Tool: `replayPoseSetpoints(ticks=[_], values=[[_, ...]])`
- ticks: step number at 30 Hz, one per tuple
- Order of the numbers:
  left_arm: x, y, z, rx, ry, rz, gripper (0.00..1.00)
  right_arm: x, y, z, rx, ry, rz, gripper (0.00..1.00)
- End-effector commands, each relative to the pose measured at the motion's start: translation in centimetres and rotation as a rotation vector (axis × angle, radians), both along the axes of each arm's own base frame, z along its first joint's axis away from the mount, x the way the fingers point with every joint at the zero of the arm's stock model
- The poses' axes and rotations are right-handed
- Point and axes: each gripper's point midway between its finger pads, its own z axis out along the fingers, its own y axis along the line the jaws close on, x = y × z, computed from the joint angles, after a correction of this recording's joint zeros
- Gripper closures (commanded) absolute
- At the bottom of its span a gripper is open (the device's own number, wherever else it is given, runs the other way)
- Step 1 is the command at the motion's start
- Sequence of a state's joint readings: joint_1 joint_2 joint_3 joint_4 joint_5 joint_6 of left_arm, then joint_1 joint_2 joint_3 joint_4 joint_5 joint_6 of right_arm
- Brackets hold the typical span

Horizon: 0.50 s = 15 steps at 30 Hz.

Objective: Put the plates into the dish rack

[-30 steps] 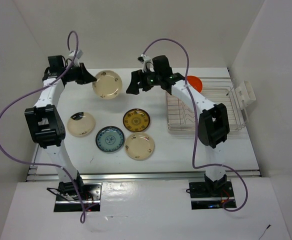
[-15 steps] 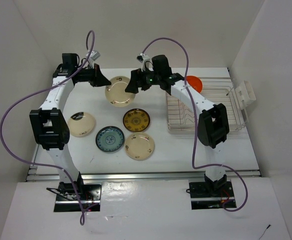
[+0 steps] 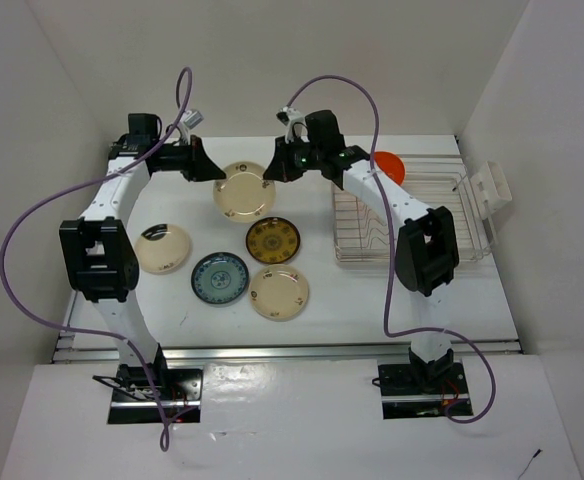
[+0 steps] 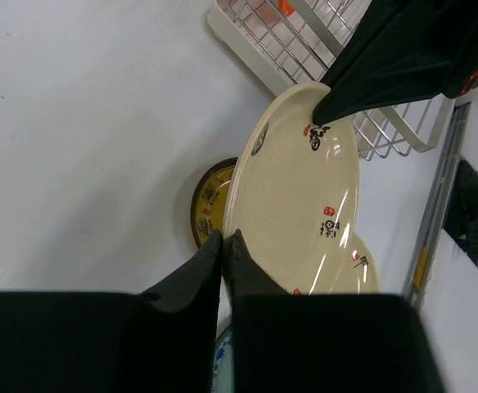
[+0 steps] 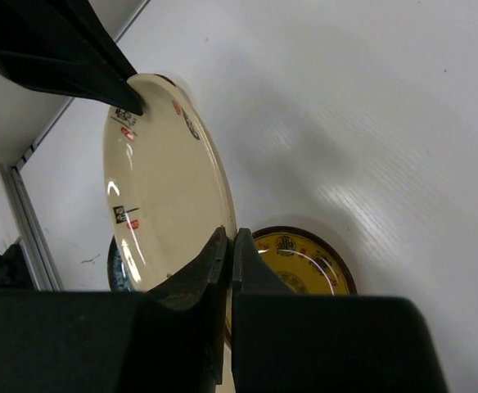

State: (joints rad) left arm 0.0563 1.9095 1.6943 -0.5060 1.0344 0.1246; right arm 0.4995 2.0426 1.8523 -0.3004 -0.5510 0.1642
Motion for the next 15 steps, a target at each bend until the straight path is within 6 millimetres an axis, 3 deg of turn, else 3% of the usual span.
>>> replayPoseSetpoints(ticks=[1, 2, 4, 6, 8, 9, 11, 12, 14, 15], values=[[-1.4, -2.1, 4.5, -0.052, -0.131, -0.094, 0.76, -1.0, 0.2, 2.6, -0.004, -0.067, 0.024, 1.00], [-1.5, -2.1, 4.4, -0.053, -0.122, -0.094, 0.52, -1.0, -0.2, 4.3, -0.006, -0.104, 0.011, 1.00], [-1.8, -2.0, 4.8, -0.042, -0.121, -0.091, 0.44, -0.6, -1.8, 5.5, -0.044, -0.129, -0.035, 1.00], [-1.7, -1.9, 5.0, -0.035, -0.121, -0.083, 0.36, -0.2, -4.2, 9.1, -0.064, -0.214, -0.093, 1.00], [-1.8, -1.9, 5.6, -0.033, -0.144, -0.084, 0.05, 0.8, -7.4, 12.0, -0.092, -0.308, -0.169, 1.00], [-1.9, -1.8, 6.2, -0.025, -0.159, -0.076, 0.05, -0.1, -9.0, 14.9, -0.084, -0.372, -0.198, 1.00], [-2.0, -1.8, 6.8, -0.027, -0.187, -0.073, 0.04, -0.5, -12.1, 17.6, -0.128, -0.489, -0.245, 1.00], [-1.9, -1.6, 6.9, -0.013, -0.189, -0.047, 0.00, -2.0, -13.2, 19.5, -0.130, -0.562, -0.264, 1.00], [-1.7, -1.4, 6.9, 0.001, -0.189, -0.023, 0.00, -2.5, -16.2, 20.4, -0.226, -0.695, -0.284, 1.00], [-1.5, -1.2, 6.7, 0.011, -0.189, -0.011, 0.00, -3.9, -17.4, 19.9, -0.270, -0.730, -0.293, 1.00]])
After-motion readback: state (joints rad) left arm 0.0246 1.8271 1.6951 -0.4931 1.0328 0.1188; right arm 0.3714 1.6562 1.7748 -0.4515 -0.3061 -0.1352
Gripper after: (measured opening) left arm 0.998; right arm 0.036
